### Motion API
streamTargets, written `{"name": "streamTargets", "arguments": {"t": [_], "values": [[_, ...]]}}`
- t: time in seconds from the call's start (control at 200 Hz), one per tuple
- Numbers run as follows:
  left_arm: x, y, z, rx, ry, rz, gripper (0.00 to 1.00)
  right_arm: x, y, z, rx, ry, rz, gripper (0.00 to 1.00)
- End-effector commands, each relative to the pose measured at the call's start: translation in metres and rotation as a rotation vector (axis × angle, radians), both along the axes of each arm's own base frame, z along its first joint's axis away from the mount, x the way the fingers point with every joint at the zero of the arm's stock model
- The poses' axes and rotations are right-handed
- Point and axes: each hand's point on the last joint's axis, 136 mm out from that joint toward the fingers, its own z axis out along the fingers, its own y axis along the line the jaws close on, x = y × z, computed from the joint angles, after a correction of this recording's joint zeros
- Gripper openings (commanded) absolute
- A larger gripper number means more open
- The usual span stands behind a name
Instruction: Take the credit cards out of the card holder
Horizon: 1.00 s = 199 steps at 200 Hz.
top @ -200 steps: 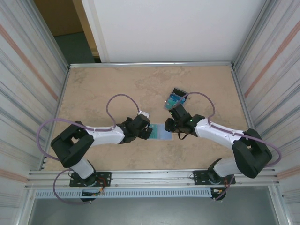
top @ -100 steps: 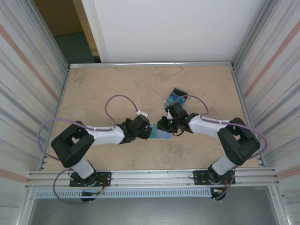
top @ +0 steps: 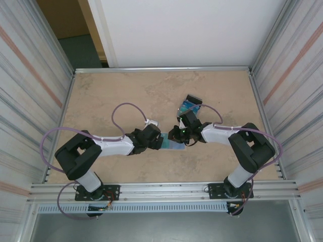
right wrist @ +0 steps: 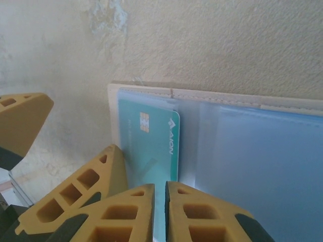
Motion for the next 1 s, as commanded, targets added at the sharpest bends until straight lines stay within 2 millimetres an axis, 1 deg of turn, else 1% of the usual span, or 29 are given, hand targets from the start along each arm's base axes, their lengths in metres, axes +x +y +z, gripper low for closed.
{"name": "streamTargets", "arguments": {"t": [0.0,0.231,0.476,0.707,0.992], "values": [[-0.020,0.017,-0.025,0.083,0.087,0.004,0.99,-0.005,-0.005,-0.011,-0.001,0.049,-0.020,0.14],[-0.023,0.018,-0.029,0.082,0.102,0.012,0.99,-0.005,-0.005,-0.016,0.009,0.060,-0.028,0.14],[-0.027,0.018,-0.033,0.082,0.119,0.018,0.99,-0.005,0.000,-0.017,0.051,0.063,-0.022,0.14],[-0.030,0.019,-0.035,0.082,0.131,0.021,0.99,-0.005,-0.002,-0.019,0.059,0.072,-0.030,0.15],[-0.030,0.016,-0.034,0.074,0.134,0.018,0.99,-0.002,0.004,-0.013,0.121,0.062,-0.020,0.12]]}}
